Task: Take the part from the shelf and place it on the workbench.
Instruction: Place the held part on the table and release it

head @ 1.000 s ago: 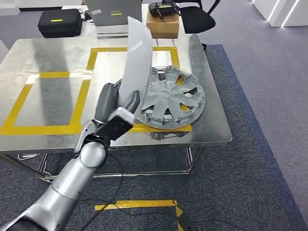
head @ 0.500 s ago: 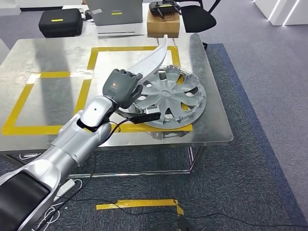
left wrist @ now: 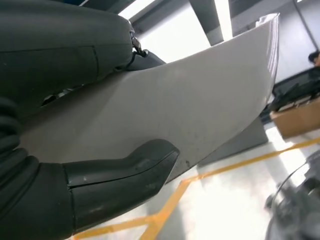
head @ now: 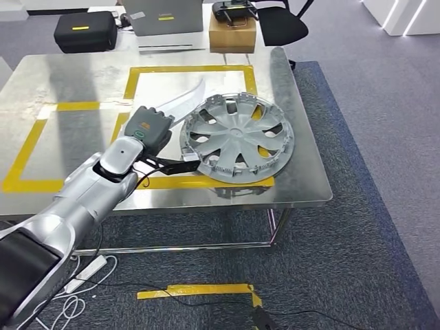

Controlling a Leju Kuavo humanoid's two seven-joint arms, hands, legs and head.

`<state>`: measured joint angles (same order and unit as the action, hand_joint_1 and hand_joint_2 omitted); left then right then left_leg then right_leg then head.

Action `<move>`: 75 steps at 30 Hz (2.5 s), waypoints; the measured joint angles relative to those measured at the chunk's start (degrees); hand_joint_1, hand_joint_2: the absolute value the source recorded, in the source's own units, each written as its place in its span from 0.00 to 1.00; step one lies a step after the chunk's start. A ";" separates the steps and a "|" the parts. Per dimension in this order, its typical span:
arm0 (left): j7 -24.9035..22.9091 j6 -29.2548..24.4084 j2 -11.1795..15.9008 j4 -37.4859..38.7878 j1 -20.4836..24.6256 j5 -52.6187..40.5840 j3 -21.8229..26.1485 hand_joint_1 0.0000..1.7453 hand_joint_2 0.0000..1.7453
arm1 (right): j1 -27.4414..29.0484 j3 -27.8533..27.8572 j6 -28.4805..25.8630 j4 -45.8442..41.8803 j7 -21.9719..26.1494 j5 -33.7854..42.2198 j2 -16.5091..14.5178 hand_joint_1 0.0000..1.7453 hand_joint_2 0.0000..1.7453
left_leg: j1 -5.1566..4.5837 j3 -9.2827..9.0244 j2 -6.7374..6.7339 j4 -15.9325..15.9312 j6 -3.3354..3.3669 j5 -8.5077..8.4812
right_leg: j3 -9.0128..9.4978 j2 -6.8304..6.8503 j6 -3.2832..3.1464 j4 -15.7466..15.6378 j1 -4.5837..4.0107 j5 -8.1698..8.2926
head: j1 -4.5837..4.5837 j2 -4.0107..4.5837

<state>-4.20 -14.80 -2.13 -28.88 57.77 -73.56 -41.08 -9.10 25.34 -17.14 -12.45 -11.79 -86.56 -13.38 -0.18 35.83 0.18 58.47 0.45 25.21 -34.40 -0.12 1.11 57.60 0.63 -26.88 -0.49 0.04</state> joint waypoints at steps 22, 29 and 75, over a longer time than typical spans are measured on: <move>-12.14 5.76 8.64 7.33 -3.81 0.39 9.44 1.00 1.00 | 1.21 0.23 -1.89 -0.03 -0.17 3.64 0.36 0.00 1.00 | 0.78 6.25 -0.04 14.45 -1.87 7.22 | -0.05 0.13 -1.56 -0.01 0.29 0.15 | 0.17 0.00; -11.43 5.36 8.55 7.55 -4.36 -0.70 10.25 0.00 1.00 | 1.24 0.23 -1.79 -0.03 -0.18 3.67 0.38 0.00 0.00 | 0.85 0.10 -0.02 0.95 -1.31 0.14 | 0.01 -0.16 -0.49 0.32 0.00 -0.24 | 0.23 0.00; 16.34 -24.13 2.06 -7.19 -7.37 17.69 29.75 0.00 0.25 | 2.20 -0.06 -2.83 -0.01 -0.58 5.95 0.46 0.00 0.00 | 0.24 -0.19 0.07 0.68 0.61 0.63 | -0.57 0.13 0.16 0.80 -0.27 -0.21 | 0.53 0.00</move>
<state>12.14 -38.93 -0.07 -36.07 50.40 -55.87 -11.33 -6.90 25.28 -19.97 -12.46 -12.36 -80.61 -12.92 0.06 35.64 0.25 59.15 1.06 25.84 -34.97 0.01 1.27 58.41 0.36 -27.09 0.04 0.04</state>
